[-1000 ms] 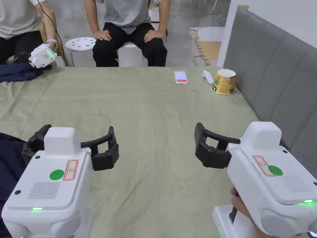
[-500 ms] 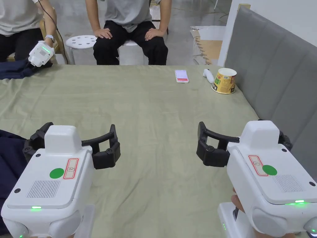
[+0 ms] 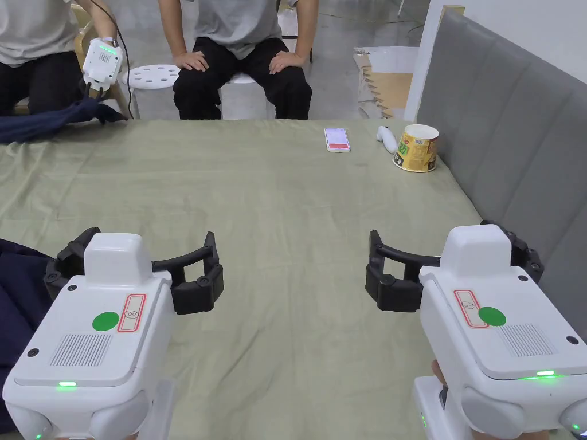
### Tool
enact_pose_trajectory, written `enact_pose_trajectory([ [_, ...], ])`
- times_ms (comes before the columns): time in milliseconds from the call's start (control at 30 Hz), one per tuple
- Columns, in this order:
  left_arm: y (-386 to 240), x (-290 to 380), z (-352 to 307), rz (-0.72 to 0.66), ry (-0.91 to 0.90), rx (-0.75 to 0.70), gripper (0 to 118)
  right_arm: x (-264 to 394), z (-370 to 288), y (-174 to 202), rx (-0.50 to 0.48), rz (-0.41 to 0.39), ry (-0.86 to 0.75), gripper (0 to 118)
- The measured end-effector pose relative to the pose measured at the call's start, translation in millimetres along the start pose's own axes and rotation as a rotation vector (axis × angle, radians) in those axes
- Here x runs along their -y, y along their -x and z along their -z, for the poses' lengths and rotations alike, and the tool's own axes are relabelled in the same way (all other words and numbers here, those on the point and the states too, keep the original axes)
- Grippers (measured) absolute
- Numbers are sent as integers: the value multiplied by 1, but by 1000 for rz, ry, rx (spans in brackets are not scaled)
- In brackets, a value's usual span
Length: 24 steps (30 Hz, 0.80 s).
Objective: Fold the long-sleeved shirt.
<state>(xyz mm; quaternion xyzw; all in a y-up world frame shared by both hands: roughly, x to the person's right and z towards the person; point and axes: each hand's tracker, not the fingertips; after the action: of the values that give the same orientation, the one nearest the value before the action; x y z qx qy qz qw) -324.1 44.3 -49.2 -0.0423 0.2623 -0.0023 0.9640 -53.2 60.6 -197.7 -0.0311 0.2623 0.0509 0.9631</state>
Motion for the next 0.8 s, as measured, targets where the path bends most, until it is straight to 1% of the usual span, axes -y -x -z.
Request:
enact_pose_trajectory([
  [100, -1, 0, -2, -2, -14, 0, 111, 1, -1, -1, 12, 17, -9, 118],
  [167, -1, -1, -2, -11, -15, 7, 111, 0, 0, -2, 0, 32, 7, 118],
  [333, -1, -3, -3, -12, -35, -16, 111, 1, -1, -2, -1, 26, 11, 118],
  [500, 2, -3, -6, -30, -49, -17, 111, 1, -1, -3, -21, 49, 9, 118],
  [800, 5, -3, -5, -37, -35, -6, 111, 3, 1, 1, -22, 26, 27, 118],
])
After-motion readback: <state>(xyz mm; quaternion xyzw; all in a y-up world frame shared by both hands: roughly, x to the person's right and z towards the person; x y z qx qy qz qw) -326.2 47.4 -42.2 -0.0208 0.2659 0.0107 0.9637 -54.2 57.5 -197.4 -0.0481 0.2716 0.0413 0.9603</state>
